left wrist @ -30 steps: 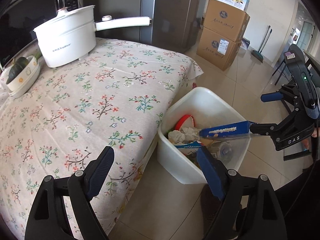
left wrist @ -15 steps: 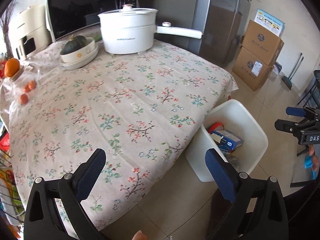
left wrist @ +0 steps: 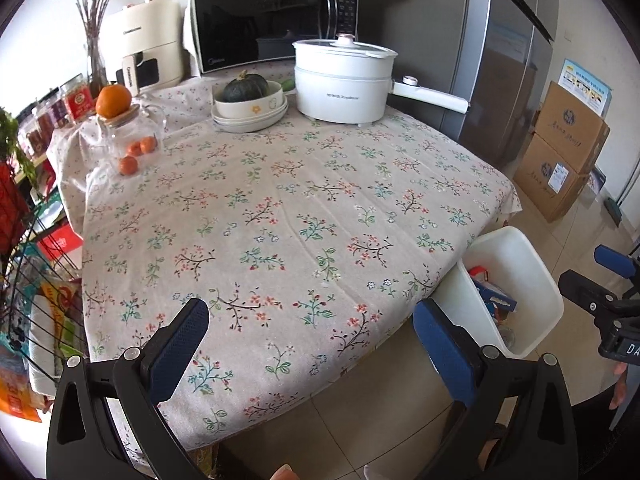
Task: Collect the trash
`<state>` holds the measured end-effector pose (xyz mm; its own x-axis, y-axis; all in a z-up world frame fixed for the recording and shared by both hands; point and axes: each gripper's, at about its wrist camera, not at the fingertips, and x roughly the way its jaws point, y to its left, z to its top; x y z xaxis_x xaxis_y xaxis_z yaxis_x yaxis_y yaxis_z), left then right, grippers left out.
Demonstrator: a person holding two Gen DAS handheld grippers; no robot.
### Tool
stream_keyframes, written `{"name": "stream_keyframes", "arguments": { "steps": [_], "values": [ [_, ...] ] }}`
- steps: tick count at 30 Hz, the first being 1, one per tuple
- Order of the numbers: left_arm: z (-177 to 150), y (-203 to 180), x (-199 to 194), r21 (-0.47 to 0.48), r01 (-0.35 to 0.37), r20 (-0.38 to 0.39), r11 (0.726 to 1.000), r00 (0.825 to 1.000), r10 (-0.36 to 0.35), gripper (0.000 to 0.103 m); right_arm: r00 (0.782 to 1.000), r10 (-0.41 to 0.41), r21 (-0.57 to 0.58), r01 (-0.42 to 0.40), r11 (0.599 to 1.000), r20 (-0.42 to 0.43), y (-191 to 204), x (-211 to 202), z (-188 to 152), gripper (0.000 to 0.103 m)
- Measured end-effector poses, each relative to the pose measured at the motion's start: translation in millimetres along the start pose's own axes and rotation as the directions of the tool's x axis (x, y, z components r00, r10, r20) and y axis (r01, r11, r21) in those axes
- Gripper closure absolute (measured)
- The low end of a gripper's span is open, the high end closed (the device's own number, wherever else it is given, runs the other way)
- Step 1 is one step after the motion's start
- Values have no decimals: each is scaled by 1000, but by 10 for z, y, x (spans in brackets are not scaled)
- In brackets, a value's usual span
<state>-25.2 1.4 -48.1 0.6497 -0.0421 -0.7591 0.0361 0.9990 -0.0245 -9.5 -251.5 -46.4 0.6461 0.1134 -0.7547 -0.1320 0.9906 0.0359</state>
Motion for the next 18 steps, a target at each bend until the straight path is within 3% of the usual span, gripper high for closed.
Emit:
{"name": "stream_keyframes", "arguments": {
  "steps": [9,18],
  "values": [
    [-38,299,-68,-70,-27,38,997,999,29,0,993,-92,19,91,996,77,185,-35,-22,0],
    [9,376,81,-94,-11,20,996,1000,13,0,990,-119,41,116,992,78,276,45,-12,0]
  ]
}}
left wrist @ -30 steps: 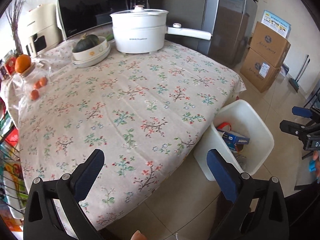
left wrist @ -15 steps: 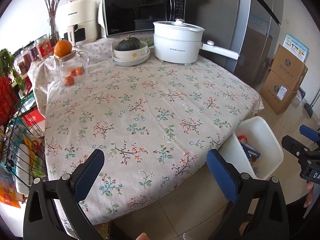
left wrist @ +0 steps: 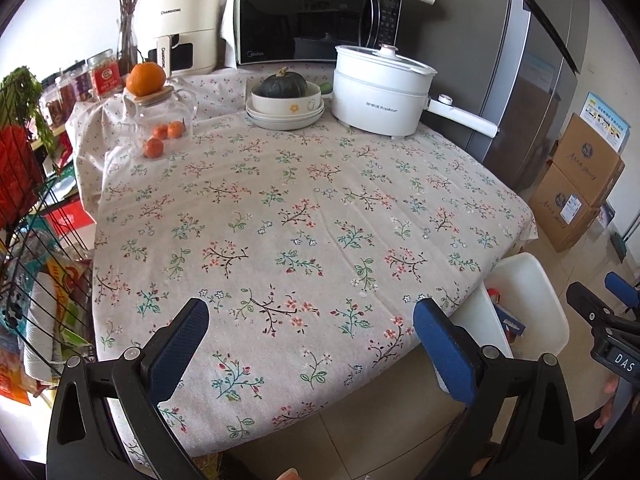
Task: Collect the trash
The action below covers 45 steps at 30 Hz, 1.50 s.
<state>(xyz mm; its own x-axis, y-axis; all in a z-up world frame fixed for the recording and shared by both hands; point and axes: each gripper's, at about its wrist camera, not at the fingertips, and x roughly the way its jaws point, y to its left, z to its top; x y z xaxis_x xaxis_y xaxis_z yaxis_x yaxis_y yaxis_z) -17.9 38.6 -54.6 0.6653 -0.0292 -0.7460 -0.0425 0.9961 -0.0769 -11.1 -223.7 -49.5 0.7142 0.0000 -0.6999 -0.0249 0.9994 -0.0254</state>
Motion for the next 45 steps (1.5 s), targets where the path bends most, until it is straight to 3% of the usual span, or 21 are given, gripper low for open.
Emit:
{"name": "stream_keyframes", "arguments": {
  "steps": [20,45],
  "values": [
    [-56,-294,-179,55,27,44,998,999,-29,0,999,-21,11,21,1000,44,-2,-96,21,0],
    [-74,-380,-195,68,32,44,997,998,-35,0,999,-36,25,36,999,9,-100,-31,-8,0]
  ]
}}
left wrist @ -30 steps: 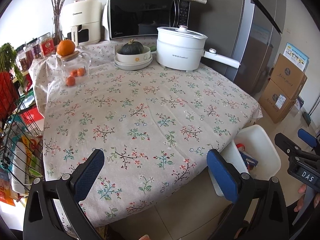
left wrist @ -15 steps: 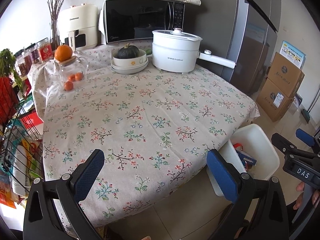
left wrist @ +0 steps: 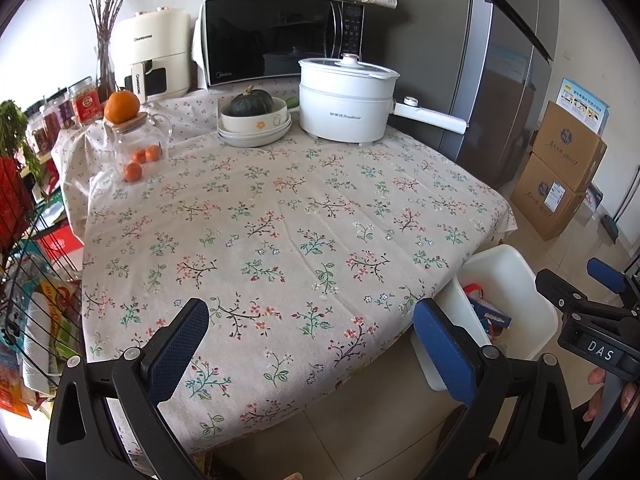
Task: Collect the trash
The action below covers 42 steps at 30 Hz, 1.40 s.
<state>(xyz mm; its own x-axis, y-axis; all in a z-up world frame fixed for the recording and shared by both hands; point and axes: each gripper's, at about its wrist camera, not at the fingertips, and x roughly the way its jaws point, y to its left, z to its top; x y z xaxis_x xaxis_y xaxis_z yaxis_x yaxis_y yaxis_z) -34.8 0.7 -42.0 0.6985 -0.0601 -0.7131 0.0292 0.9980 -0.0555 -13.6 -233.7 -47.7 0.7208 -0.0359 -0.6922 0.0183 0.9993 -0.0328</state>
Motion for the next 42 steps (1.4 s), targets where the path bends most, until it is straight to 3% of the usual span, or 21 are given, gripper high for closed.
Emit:
{"name": "stream_keyframes", "arguments": {
  "steps": [42],
  "values": [
    [-26,-37,9,12,-1,0,1000,1000,1,0,1000,6,2,-6,1000,-3,30,-29,-14,0]
  ]
}}
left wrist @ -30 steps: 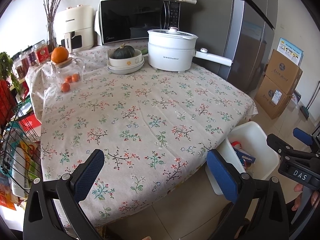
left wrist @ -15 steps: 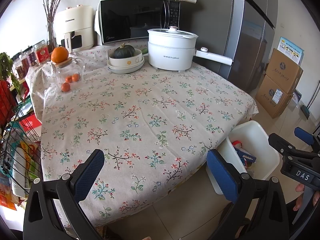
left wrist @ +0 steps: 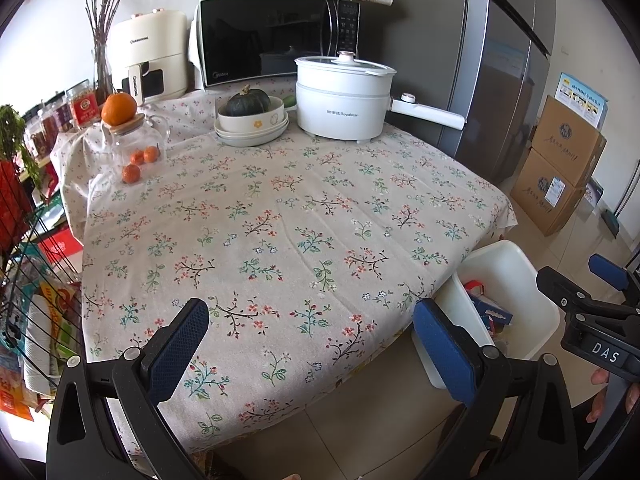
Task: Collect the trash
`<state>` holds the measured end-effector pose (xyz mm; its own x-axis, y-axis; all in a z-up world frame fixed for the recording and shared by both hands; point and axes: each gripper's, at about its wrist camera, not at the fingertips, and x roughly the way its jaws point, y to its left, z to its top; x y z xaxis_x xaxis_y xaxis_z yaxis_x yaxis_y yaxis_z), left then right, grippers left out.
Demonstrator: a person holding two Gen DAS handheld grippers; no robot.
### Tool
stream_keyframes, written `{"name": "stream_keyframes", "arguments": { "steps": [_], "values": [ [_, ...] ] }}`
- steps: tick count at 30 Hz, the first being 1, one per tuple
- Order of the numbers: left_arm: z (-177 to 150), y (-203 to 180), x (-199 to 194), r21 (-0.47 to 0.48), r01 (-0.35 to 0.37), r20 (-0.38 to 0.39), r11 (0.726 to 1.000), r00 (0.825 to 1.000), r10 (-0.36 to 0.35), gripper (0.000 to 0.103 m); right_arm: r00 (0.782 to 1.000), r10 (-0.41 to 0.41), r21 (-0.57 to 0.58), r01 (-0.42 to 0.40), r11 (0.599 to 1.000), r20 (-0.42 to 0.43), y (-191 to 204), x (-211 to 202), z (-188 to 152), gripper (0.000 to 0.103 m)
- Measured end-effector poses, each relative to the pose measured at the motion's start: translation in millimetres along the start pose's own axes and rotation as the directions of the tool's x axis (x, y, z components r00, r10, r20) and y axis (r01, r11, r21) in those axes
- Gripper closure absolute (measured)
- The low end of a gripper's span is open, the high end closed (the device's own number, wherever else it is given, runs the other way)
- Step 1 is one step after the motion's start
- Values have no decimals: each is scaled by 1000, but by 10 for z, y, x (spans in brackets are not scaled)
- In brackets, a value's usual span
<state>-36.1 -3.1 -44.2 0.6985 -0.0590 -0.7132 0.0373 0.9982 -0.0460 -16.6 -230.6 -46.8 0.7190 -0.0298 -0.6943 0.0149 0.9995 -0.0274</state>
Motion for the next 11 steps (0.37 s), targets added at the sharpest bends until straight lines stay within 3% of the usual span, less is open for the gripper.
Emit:
{"name": "stream_keyframes", "arguments": {
  "steps": [11],
  "values": [
    [59,86,137,-23,24,-51,999,998,-25,0,1000,17,-15,-17,1000,8,99,-41,0,0]
  ]
}}
